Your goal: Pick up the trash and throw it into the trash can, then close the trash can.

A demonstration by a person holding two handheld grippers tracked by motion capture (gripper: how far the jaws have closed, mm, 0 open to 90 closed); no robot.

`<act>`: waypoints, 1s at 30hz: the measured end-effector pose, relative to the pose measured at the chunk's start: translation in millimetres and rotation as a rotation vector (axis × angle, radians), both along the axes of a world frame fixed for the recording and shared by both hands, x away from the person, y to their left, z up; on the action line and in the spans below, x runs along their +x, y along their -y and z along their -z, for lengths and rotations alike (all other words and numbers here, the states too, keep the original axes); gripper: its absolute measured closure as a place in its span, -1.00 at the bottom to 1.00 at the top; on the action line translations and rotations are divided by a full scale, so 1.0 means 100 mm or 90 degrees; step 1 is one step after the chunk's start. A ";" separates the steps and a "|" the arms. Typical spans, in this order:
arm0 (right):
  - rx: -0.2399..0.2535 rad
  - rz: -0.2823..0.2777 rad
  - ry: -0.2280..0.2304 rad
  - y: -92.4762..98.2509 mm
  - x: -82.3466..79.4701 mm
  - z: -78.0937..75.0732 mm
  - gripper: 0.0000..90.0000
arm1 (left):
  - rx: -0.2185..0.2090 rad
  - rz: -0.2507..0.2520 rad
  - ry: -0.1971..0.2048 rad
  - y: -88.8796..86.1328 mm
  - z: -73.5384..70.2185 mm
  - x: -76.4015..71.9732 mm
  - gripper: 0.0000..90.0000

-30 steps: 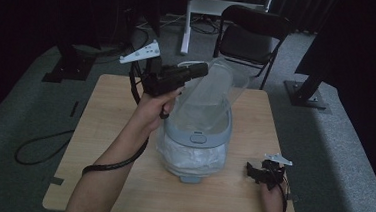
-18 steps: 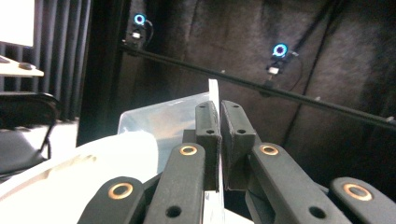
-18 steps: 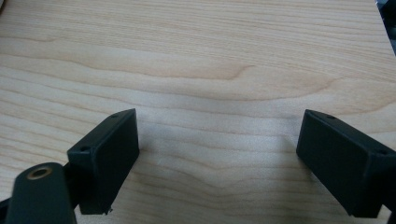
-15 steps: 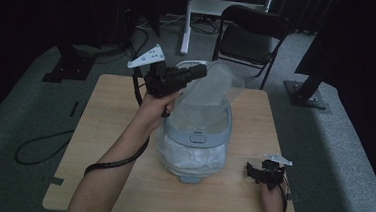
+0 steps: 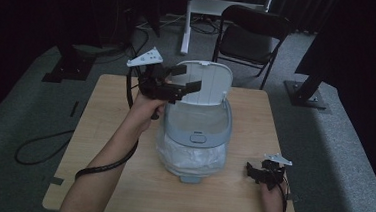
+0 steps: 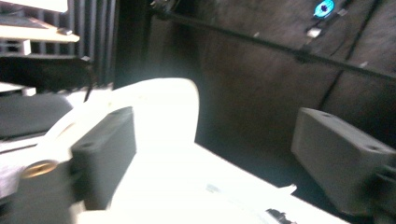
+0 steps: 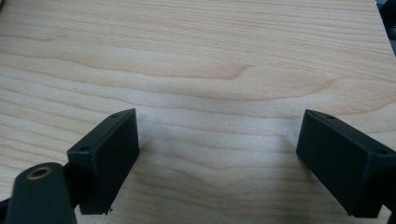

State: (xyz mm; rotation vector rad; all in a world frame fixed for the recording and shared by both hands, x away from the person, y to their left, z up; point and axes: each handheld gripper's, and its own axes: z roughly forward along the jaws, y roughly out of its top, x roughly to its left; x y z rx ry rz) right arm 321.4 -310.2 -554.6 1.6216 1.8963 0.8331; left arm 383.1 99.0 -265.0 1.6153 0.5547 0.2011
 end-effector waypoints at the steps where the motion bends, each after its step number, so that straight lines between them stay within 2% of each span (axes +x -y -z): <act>1: 0.000 0.000 0.000 0.00 0.00 0.00 -0.72 | 0.005 0.001 0.000 -0.02 0.02 -0.01 -0.78; 3: 0.000 0.000 0.000 0.00 0.00 0.00 -0.72 | 0.019 0.004 0.001 -0.05 0.05 -0.04 -0.79; 4: 0.000 0.000 0.000 0.00 0.00 0.00 -0.72 | 0.032 0.001 -0.006 -0.06 0.06 -0.04 -0.95; 5: 0.000 0.000 0.000 0.00 0.00 0.00 -0.73 | 0.036 0.005 -0.005 -0.08 0.08 -0.04 -0.99; 6: 0.000 0.000 0.000 0.00 0.00 0.00 -0.72 | 0.043 0.006 -0.009 -0.10 0.10 -0.05 -0.99; 8: 0.000 0.000 0.000 0.00 0.00 0.00 -0.72 | 0.063 -0.010 0.000 -0.12 0.13 -0.07 -0.99; 11: 0.000 0.000 0.000 0.00 0.00 0.00 -0.72 | 0.089 -0.021 0.023 -0.16 0.21 -0.13 -0.99; 15: 0.000 -0.003 -0.001 0.00 0.00 0.00 -0.73 | 0.104 -0.036 0.027 -0.29 0.29 -0.19 -0.99; 18: 0.004 -0.008 -0.004 0.02 0.00 -0.01 -0.72 | 0.107 -0.054 0.015 -0.42 0.35 -0.21 -0.99; 20: 0.010 -0.017 -0.009 0.03 0.01 -0.03 -0.72 | 0.124 -0.072 0.016 -0.49 0.39 -0.22 -0.99; 24: 0.030 -0.027 0.012 0.04 0.03 -0.18 -0.72 | 0.150 -0.103 0.011 -0.64 0.51 -0.25 -0.99; 26: 0.032 -0.030 0.023 0.04 0.05 -0.24 -0.72 | 0.160 -0.107 0.005 -0.69 0.56 -0.25 -0.99; 30: 0.040 -0.042 0.050 0.03 0.11 -0.44 -0.72 | 0.152 -0.120 -0.012 -0.84 0.69 -0.24 -0.99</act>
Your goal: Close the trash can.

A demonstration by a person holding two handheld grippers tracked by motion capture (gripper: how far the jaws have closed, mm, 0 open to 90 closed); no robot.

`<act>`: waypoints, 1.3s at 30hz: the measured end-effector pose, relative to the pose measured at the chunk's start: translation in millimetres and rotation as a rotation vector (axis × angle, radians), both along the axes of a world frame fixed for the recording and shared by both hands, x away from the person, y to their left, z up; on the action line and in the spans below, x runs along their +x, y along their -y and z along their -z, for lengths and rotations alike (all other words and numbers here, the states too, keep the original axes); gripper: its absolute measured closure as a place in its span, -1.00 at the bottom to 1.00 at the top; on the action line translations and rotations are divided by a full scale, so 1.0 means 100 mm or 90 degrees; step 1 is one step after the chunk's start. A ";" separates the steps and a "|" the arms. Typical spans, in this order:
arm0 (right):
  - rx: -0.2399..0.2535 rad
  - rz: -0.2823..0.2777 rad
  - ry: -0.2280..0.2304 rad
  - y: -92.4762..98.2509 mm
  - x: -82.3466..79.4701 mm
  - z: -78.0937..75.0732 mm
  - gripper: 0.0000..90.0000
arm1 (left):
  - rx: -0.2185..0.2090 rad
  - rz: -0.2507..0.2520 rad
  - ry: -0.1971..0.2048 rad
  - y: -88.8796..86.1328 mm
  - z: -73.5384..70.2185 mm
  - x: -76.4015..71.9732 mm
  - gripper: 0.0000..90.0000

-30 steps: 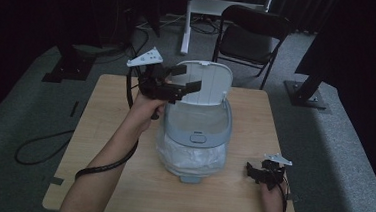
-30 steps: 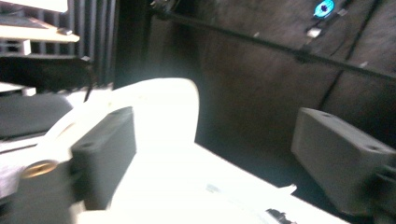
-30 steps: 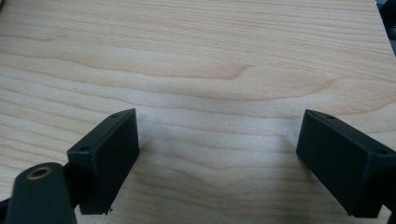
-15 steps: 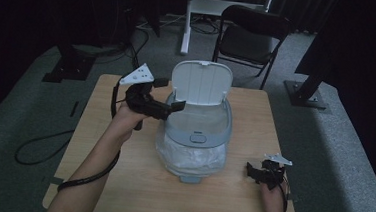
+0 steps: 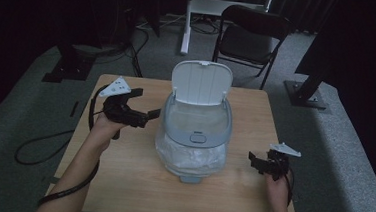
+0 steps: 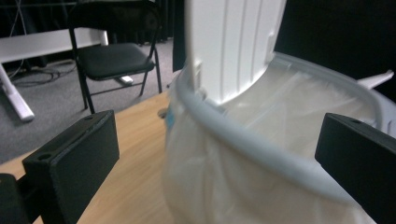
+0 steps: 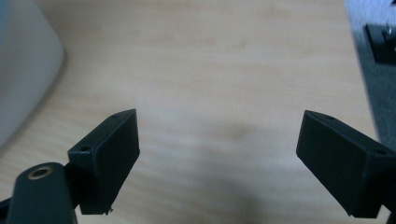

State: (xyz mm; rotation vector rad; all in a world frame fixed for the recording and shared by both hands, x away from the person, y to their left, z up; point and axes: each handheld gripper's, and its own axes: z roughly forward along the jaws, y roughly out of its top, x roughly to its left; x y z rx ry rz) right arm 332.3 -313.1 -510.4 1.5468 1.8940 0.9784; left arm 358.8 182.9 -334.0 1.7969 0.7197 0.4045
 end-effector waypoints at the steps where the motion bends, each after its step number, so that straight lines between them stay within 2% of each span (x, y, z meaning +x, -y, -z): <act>1: 0.007 -0.004 0.004 0.00 0.02 -0.05 -0.72 | -0.003 -0.006 -0.002 -0.04 0.03 0.00 -0.99; 9: 0.036 -0.033 0.051 -0.04 0.20 -0.49 -0.72 | 0.009 -0.041 -0.016 -0.27 0.25 0.00 -0.99; 19: 0.071 -0.059 0.109 -0.18 0.45 -1.02 -0.72 | 0.053 -0.056 -0.028 -0.39 0.55 -0.03 -0.99; 26: 0.077 -0.081 0.122 -0.33 0.61 -1.22 -0.72 | 0.061 -0.077 -0.035 -0.53 0.74 -0.06 -0.99; 30: 0.091 -0.088 0.130 -0.40 0.70 -1.33 -0.70 | 0.080 -0.097 -0.051 -0.61 0.87 -0.08 -0.99; 33: 0.101 -0.091 0.141 -0.44 0.76 -1.41 -0.70 | 0.081 -0.105 -0.063 -0.67 0.98 -0.10 -0.99; 37: 0.118 -0.095 0.142 -0.46 0.86 -1.52 -0.70 | 0.077 -0.129 -0.069 -0.76 1.10 -0.10 -0.99; 39: 0.126 -0.100 0.144 -0.47 0.90 -1.58 -0.70 | 0.087 -0.139 -0.077 -0.80 1.17 -0.11 -0.99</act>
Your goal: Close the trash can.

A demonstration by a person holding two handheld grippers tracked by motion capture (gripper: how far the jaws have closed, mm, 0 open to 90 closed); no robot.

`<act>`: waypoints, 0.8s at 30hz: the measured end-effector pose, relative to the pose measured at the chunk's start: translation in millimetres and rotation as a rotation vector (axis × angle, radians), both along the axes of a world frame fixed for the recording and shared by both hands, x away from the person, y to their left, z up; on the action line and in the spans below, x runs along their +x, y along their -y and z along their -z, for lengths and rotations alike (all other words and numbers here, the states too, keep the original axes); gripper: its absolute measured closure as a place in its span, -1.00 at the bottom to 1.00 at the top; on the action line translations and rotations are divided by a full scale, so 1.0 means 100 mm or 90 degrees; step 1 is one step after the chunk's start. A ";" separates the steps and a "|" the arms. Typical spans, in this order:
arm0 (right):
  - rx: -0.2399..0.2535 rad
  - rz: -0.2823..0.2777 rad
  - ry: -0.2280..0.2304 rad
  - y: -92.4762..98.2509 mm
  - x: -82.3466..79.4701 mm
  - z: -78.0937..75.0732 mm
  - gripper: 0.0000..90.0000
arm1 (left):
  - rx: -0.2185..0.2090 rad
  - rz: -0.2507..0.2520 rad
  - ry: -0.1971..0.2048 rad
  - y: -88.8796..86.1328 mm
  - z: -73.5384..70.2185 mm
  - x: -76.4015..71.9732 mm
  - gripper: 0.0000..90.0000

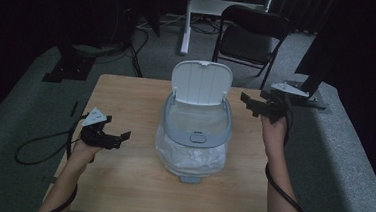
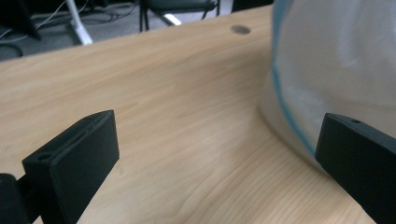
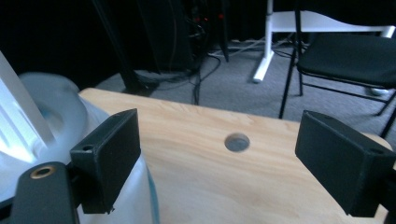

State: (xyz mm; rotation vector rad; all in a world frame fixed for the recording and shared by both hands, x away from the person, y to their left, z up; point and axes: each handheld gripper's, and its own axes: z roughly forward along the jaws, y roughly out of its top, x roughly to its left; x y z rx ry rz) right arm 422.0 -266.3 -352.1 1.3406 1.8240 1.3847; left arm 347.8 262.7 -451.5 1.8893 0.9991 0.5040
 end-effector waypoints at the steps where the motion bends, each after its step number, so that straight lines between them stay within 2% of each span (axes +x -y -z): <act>1: 0.006 -0.004 0.002 -0.01 0.02 -0.04 -0.70 | 0.003 -0.002 -0.002 -0.01 0.03 0.00 -0.99; 7: 0.025 -0.014 0.010 -0.04 0.11 -0.20 -0.70 | -0.010 -0.032 -0.028 -0.17 0.31 -0.03 -0.99; 8: 0.025 -0.014 0.010 -0.04 0.11 -0.20 -0.70 | -0.010 -0.032 -0.028 -0.17 0.31 -0.03 -0.99; 9: 0.030 -0.017 0.012 -0.04 0.13 -0.23 -0.70 | -0.004 -0.042 -0.033 -0.21 0.39 -0.04 -0.99; 12: 0.042 -0.022 0.015 -0.08 0.18 -0.31 -0.70 | 0.007 -0.057 -0.046 -0.25 0.51 -0.05 -0.99; 17: 0.051 -0.030 0.016 -0.13 0.25 -0.38 -0.70 | 0.013 -0.077 -0.069 -0.35 0.69 -0.08 -0.99; 20: 0.062 -0.033 0.012 -0.15 0.28 -0.41 -0.69 | 0.040 -0.095 -0.084 -0.41 0.80 -0.08 -0.99; 24: 0.074 -0.038 0.014 -0.18 0.32 -0.46 -0.69 | 0.044 -0.109 -0.105 -0.48 0.92 -0.10 -0.99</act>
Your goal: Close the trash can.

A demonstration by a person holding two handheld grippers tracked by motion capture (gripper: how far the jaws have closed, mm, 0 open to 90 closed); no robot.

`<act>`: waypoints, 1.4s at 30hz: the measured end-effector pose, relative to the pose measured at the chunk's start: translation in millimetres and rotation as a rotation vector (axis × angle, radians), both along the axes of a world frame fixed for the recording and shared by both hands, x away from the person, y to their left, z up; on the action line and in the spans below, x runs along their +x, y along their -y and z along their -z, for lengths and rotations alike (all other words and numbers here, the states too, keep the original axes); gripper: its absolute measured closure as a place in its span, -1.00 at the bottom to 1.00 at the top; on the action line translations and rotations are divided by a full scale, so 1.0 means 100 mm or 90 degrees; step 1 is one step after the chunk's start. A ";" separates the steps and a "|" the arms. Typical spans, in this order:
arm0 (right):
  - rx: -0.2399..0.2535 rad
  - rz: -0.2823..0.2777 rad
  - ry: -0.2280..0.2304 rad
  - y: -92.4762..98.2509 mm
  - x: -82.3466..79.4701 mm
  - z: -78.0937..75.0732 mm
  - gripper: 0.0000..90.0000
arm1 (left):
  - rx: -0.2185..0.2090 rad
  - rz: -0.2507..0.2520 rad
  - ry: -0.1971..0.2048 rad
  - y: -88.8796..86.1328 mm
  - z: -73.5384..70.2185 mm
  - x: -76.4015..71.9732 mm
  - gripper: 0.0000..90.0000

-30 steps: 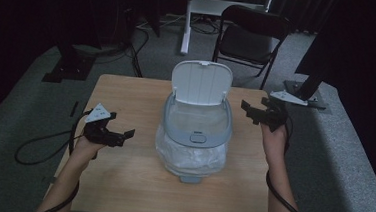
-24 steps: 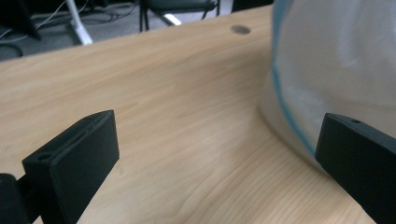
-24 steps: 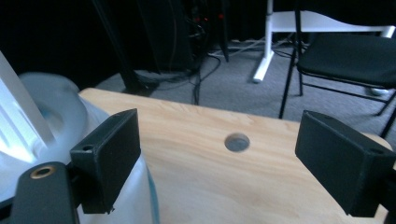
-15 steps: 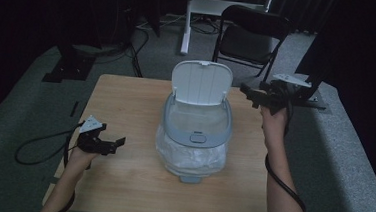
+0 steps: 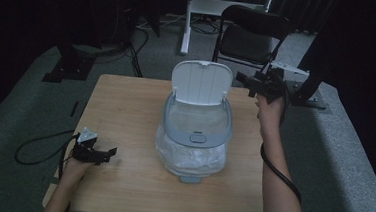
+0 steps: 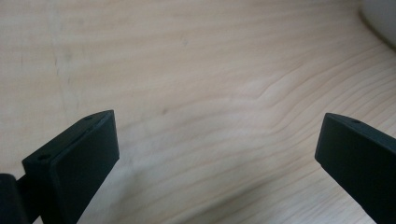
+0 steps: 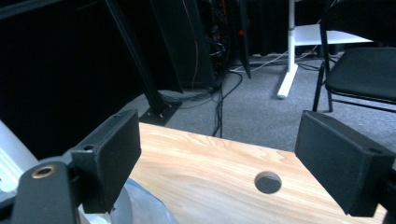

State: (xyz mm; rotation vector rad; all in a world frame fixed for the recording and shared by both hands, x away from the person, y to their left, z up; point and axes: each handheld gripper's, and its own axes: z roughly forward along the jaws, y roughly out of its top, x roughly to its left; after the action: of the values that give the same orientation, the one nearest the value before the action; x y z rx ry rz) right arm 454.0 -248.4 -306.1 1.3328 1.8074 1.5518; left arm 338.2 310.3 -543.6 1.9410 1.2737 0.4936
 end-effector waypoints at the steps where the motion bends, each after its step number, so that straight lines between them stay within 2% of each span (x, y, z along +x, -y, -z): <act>1: 0.004 0.000 0.000 -0.01 0.01 -0.02 -0.69 | 0.000 -0.002 -0.003 -0.01 0.02 0.00 -0.99; 3: 0.014 -0.006 -0.001 -0.02 0.04 -0.05 -0.69 | 0.004 0.002 -0.014 -0.01 0.03 0.00 -0.99; 5: 0.021 -0.016 -0.001 -0.04 0.06 -0.09 -0.69 | 0.001 -0.007 -0.010 -0.02 0.03 0.01 -0.99; 9: 0.028 -0.043 0.000 -0.12 0.07 -0.18 -0.69 | 0.019 -0.014 -0.041 -0.01 0.04 0.03 -0.99; 14: 0.014 -0.080 0.011 -0.23 0.04 -0.28 -0.65 | 0.046 -0.015 -0.041 0.03 0.05 0.03 -0.99; 19: 0.027 -0.121 0.016 -0.25 -0.06 -0.31 -0.65 | 0.086 -0.012 -0.040 0.08 0.06 0.03 -0.99; 22: 0.035 -0.160 0.026 -0.31 -0.17 -0.28 -0.65 | 0.087 -0.015 -0.040 0.09 0.05 0.02 -0.99; 24: 0.021 -0.186 0.031 -0.37 -0.26 -0.25 -0.68 | 0.087 -0.015 -0.040 0.09 0.06 0.02 -0.99; 25: 0.027 -0.204 0.035 -0.40 -0.31 -0.23 -0.67 | 0.087 -0.015 -0.040 0.09 0.06 0.02 -0.99; 27: 0.014 -0.234 0.029 -0.45 -0.42 -0.19 -0.67 | 0.086 -0.014 -0.040 0.09 0.05 0.02 -0.99; 31: -0.022 -0.228 0.051 -0.55 -0.62 -0.11 -0.67 | 0.086 -0.019 -0.040 0.10 0.06 0.01 -0.99; 35: -0.049 -0.254 0.041 -0.63 -0.73 -0.01 -0.67 | 0.086 -0.023 -0.040 0.10 0.06 0.00 -0.99; 42: -0.074 -0.281 0.031 -0.76 -0.88 0.14 -0.68 | 0.085 -0.028 -0.040 0.10 0.06 -0.01 -0.99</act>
State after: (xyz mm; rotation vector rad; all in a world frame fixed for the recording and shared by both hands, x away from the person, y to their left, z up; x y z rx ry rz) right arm 366.5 -172.2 -319.8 0.8718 2.2293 1.6383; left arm 337.5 300.0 -549.4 2.0574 1.3550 0.5570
